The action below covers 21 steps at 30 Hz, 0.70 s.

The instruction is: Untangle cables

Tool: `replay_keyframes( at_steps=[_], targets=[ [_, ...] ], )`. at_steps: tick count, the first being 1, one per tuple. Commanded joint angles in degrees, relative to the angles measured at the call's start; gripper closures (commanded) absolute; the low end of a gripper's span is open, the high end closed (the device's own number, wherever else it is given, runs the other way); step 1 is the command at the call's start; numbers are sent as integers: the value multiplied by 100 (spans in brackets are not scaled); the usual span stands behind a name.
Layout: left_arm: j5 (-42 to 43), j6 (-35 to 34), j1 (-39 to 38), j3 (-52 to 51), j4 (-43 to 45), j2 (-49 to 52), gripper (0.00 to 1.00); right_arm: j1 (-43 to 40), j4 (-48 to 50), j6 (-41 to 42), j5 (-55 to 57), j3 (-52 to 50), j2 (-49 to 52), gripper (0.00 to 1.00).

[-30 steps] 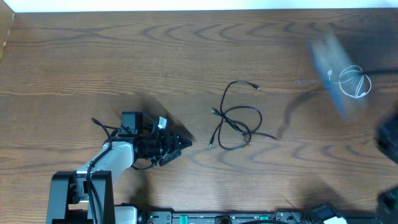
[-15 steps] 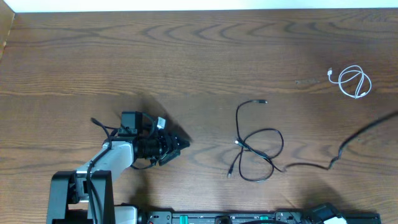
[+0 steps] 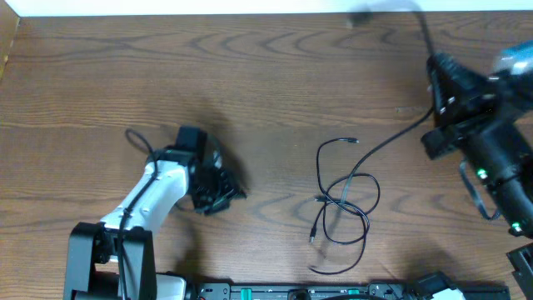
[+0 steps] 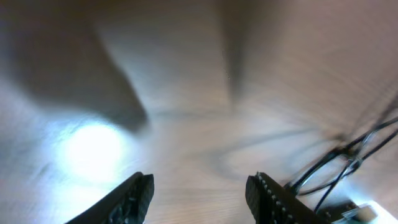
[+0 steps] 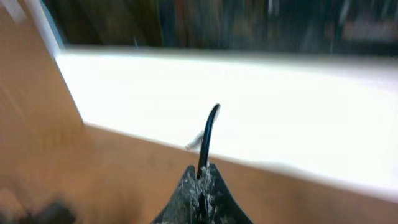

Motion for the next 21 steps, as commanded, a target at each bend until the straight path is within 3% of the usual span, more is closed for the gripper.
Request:
replay_keyframes(
  at_steps=[1,8,15,21],
  targets=[
    [-431,-461,-551,293,352,22,45,-24,-732,177,68,55,31,99],
    [-431,-1099,-1519,289,1849,208,44,-24,-1971,297,-479,52,81,99],
    [-407,-1370,-2339,291,3128,769,39,-24,-1974,81,-1742,55,0,99],
    [-437,-1331,-2756,291,3530,968,34,-24,-1993,57,-1541,55,-39,99]
  ],
)
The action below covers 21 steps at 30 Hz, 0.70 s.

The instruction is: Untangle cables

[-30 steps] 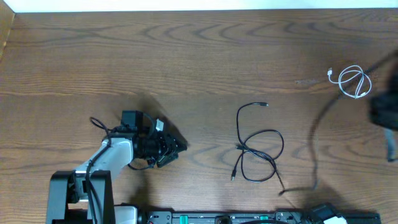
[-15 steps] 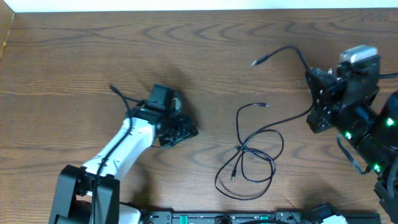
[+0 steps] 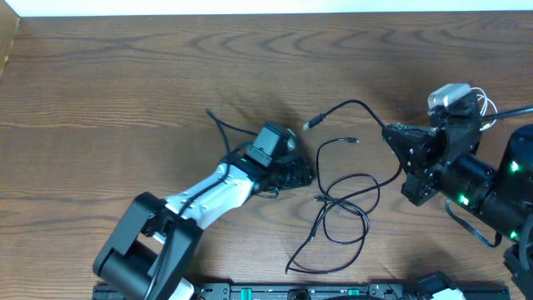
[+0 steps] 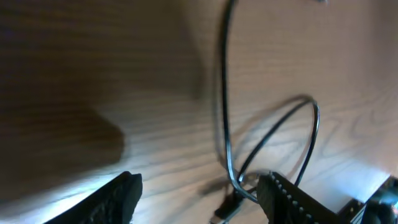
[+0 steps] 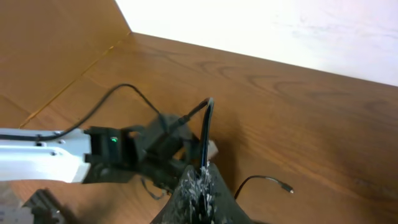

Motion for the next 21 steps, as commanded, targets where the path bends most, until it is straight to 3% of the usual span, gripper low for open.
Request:
replay_keyframes(
  at_steps=[1,13,21],
  targets=[
    [-76,-33,-199,33,170,103,34,-24,-9,-107,-98,59,-48,99],
    [-448,-122,-645,33,249,409,34,-24,-24,-149,-96,59,-50,99],
    [-1139,-614,-964,31,262,424,37,-24,-31,-146,-98,59,-50,99]
  ],
)
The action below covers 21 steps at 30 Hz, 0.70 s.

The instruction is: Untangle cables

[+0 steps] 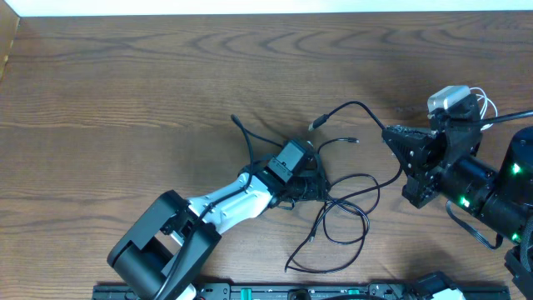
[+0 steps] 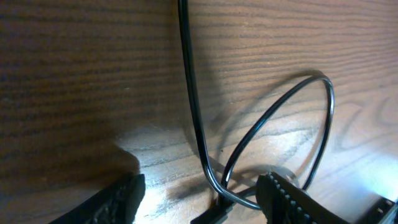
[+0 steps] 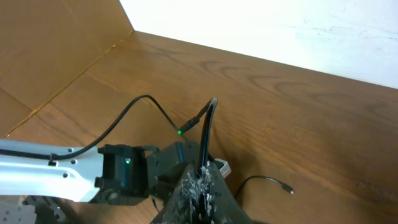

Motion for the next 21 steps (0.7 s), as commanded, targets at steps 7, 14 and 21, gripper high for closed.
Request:
replay_keyframes(
  at_steps=[7,14,21],
  targets=[
    [-1147,-643,-393,22,122,448,46,-24,-13,-59,-57,59,-28,99],
    [-1141,-640,-555,22,560,1001,51,-24,-24,-59,-57,59,-28,99],
    [-1145,-597,-531,22,164,1091,78,-24,9,-61,-52,59,-28,99]
  ],
)
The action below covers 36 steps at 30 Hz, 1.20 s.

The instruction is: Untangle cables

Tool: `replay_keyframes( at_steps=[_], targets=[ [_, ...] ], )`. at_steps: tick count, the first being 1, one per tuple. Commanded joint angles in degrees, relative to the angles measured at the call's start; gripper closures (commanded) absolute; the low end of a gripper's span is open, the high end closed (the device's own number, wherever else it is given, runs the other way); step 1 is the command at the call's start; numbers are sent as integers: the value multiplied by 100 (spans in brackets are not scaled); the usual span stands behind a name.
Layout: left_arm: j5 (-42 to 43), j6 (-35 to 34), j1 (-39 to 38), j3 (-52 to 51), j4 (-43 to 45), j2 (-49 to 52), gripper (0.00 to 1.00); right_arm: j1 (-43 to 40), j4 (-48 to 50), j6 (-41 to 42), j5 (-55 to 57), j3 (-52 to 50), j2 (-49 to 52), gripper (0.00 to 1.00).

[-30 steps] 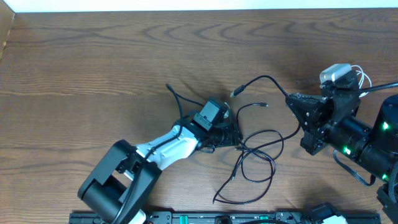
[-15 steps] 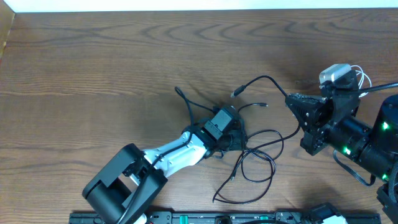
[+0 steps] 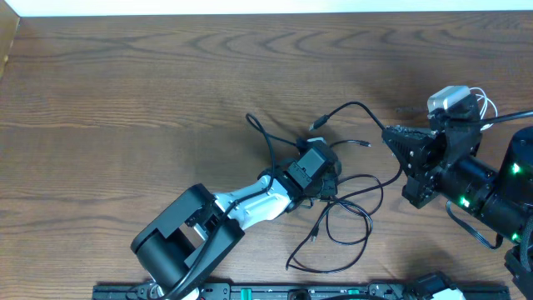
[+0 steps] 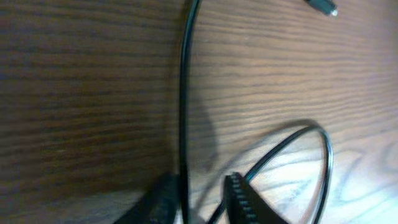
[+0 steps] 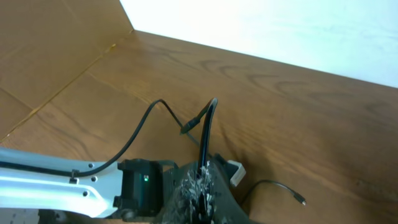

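Note:
Thin black cables lie looped in a tangle (image 3: 346, 208) on the wooden table. My right gripper (image 3: 390, 135) is shut on one black cable (image 3: 354, 106), which arcs left to a plug (image 3: 316, 125). In the right wrist view that cable (image 5: 207, 134) sticks up from the right gripper (image 5: 204, 171). My left gripper (image 3: 326, 175) sits low at the tangle's left edge. In the left wrist view the left gripper (image 4: 198, 196) is open with a narrow gap. A cable strand (image 4: 183, 93) runs between the fingers, against the left one. A loop (image 4: 311, 162) lies to its right.
The left arm's own lead (image 3: 262, 133) curls behind its wrist. A loose plug (image 3: 364, 143) lies between the grippers. A cable end (image 3: 291, 267) trails toward the front rail. A cardboard wall (image 5: 62, 50) borders the table's left side, and a white wall (image 5: 280, 25) its far edge.
My left gripper has moved a little to the right, further into the tangle, and its jaws stand much closer together round a strand. The right arm and its held cable have not moved.
My left gripper was open at the table's left and my right gripper was at the far right, shut on a cable stretched out from the tangle. Then the right gripper was nearer the tangle, the cable slack. The left gripper was nearer the tangle each time; its jaws have now narrowed.

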Motion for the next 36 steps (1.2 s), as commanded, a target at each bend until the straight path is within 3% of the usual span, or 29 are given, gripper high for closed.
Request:
replay_keyframes(
  at_steps=[1,2,6,8,11,18,23,25,30,36],
  targets=[
    [-136,11,15,-339,-439,481,85,-24,42,-61,-50,59,-28,99],
    [-138,33,55,-321,-516,476,92,-24,57,-61,-50,59,-28,99],
    [-308,120,452,-98,-1436,302,93,-24,116,-63,-48,59,-28,99],
    [-728,125,914,74,-2415,17,92,-24,216,-66,-46,59,-33,99],
    [-1191,396,1475,105,-3211,-387,93,-24,417,-125,50,59,-55,99],
    [-1934,424,3014,103,-4745,-1034,93,-24,490,-120,1596,59,-66,99],
    [-1882,426,3947,57,-4990,-1043,93,-24,83,264,3467,59,-9,99],
    [-1447,439,4393,9,-4992,-1043,92,-24,-304,658,4076,55,96,99],
    [-13,1478,4636,0,-4988,-1043,93,-24,-885,957,4299,15,608,99],
    [188,1696,4605,-74,-4959,-1043,92,-24,-1285,874,3921,-98,1720,99]
  ],
)
